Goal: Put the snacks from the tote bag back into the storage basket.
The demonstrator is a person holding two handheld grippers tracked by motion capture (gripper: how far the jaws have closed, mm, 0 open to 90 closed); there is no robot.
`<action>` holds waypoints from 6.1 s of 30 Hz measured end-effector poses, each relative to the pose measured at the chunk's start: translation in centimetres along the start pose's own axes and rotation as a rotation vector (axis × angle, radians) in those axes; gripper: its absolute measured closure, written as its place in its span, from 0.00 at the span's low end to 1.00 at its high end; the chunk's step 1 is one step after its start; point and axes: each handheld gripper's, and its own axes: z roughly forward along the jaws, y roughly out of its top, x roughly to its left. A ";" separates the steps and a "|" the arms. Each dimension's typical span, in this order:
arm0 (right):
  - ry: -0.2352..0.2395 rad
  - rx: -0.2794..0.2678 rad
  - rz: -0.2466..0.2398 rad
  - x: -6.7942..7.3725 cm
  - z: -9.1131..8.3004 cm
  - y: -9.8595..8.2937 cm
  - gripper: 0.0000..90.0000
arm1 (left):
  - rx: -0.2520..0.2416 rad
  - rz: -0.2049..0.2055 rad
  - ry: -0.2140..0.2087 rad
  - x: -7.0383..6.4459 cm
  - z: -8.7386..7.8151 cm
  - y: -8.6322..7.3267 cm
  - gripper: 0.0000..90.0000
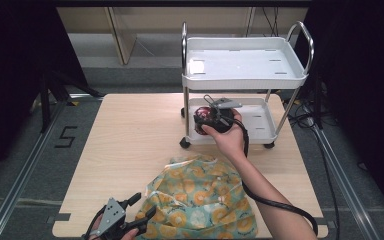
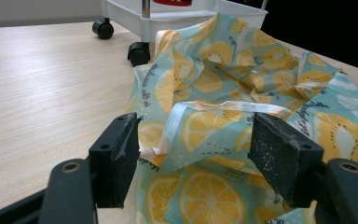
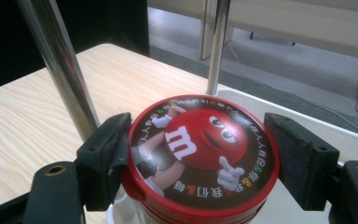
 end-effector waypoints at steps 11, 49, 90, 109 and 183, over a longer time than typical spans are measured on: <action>-0.018 0.027 -0.015 -0.3 0.5 -0.1 0.30 | -0.012 -0.009 -0.006 0.0 0.1 0.0 0.36; -0.014 0.066 0.010 -0.4 2.7 -1.2 0.30 | -0.001 -0.002 -0.004 0.1 0.0 0.0 0.36; 0.020 0.097 -0.020 0.8 3.5 -2.7 0.30 | 0.001 -0.007 -0.005 0.2 0.0 0.0 0.36; 0.033 0.111 -0.018 0.8 3.3 -3.0 0.26 | -0.016 -0.010 -0.014 0.2 0.2 -0.1 0.36; 0.112 0.084 0.038 -0.7 -12.6 -12.1 0.29 | 0.000 0.005 0.000 0.2 0.1 0.0 0.36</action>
